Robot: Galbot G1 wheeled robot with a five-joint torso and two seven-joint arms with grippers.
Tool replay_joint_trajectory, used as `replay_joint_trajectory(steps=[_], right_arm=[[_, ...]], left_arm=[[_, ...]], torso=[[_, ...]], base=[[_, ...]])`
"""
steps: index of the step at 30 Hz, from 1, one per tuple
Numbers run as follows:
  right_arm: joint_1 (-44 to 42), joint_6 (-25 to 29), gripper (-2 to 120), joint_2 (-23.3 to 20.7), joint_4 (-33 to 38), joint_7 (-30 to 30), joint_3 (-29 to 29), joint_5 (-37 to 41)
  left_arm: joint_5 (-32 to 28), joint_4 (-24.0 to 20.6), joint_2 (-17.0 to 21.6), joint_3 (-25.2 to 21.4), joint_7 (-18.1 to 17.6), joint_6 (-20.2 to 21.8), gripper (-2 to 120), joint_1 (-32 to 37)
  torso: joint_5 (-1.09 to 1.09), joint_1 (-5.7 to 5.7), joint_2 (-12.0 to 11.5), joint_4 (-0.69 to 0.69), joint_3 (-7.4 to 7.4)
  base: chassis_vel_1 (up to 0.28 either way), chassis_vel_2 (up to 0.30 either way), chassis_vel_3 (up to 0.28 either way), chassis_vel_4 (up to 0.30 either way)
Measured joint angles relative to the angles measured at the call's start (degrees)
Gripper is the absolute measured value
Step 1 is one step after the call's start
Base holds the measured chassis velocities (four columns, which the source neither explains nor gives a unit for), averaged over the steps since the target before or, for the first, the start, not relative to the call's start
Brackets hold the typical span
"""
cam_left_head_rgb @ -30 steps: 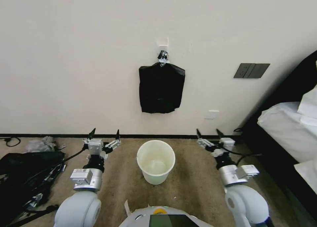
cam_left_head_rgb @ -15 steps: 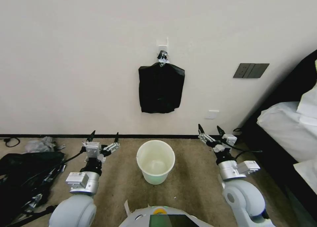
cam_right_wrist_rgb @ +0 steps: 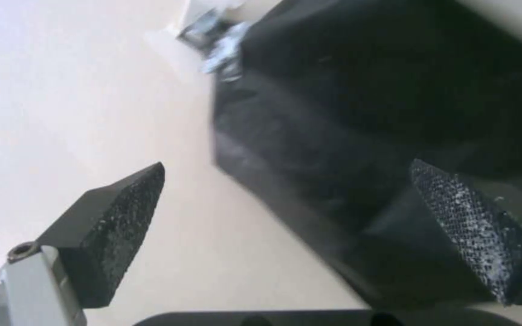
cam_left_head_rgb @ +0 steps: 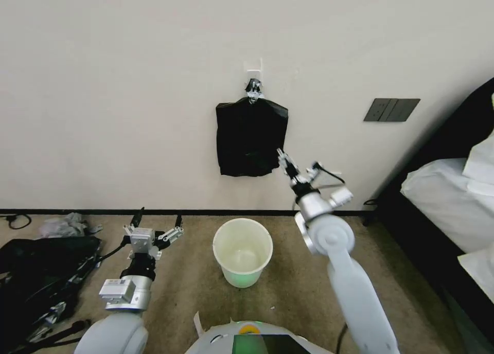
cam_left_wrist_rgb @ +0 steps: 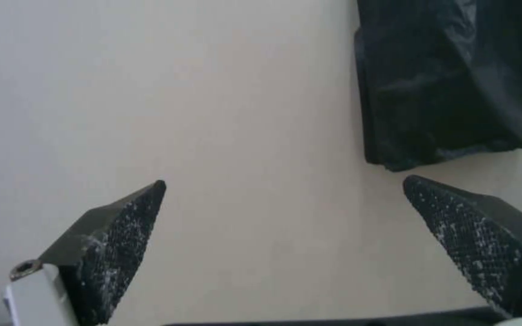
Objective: Place a trash bag onto the trash bin.
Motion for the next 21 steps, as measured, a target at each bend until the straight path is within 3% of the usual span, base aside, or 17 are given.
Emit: replay_joint_trajectory(steps=[4, 14, 21], right_arm=[[7.19, 0.26, 100, 1.54, -4.58, 2.07, -2.37, 5.10], [22.04, 0.16, 100, 9.16, -17.64, 2.79, -2.43, 6.29], [28.35, 0.19, 100, 11.72, -21.95, 3.64, -1.59, 7.69]], left_arm=[[1.50, 0.02, -0.85, 0.09, 0.05, -1.05, 100, 0.80], [4.03, 0.06, -2.03, -0.03, 0.52, -3.58, 100, 2.01], [4.64, 0.07, -3.34, 0.61, 0.75, -3.52, 100, 1.97]], torso=[[-0.01, 0.00, 0.00, 0.00, 0.00], [0.00, 0.00, 0.00, 0.00, 0.00], [0.00, 0.00, 0.00, -0.01, 0.01]], base=[[0.000, 0.000, 0.000, 0.000], [0.000, 0.000, 0.000, 0.000], [0.000, 0.000, 0.000, 0.000]])
